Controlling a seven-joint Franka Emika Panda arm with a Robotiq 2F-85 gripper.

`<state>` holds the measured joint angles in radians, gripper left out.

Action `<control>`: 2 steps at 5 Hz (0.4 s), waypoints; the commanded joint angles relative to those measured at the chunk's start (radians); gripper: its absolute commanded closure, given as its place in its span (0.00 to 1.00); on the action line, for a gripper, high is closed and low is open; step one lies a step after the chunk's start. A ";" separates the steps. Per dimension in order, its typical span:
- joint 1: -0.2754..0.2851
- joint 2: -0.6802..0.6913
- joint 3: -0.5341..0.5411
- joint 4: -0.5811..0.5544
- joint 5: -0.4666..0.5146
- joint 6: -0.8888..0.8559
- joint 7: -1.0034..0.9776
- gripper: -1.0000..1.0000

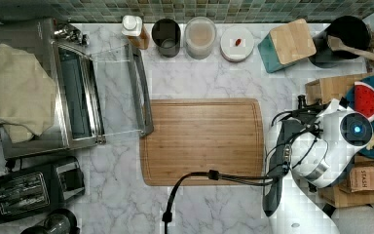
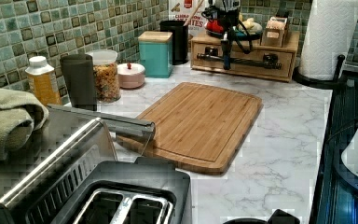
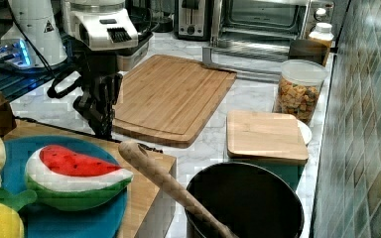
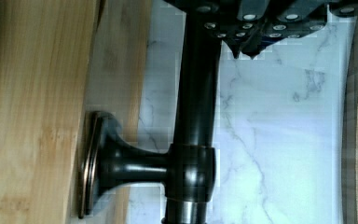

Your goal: Close the drawer.

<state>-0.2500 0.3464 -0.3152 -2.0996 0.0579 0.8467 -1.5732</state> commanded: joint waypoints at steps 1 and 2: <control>-0.067 0.007 -0.144 0.209 -0.107 0.152 0.069 1.00; -0.059 0.009 -0.152 0.209 -0.101 0.152 0.066 1.00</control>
<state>-0.2214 0.3494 -0.3364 -2.1016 0.0335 0.8521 -1.5479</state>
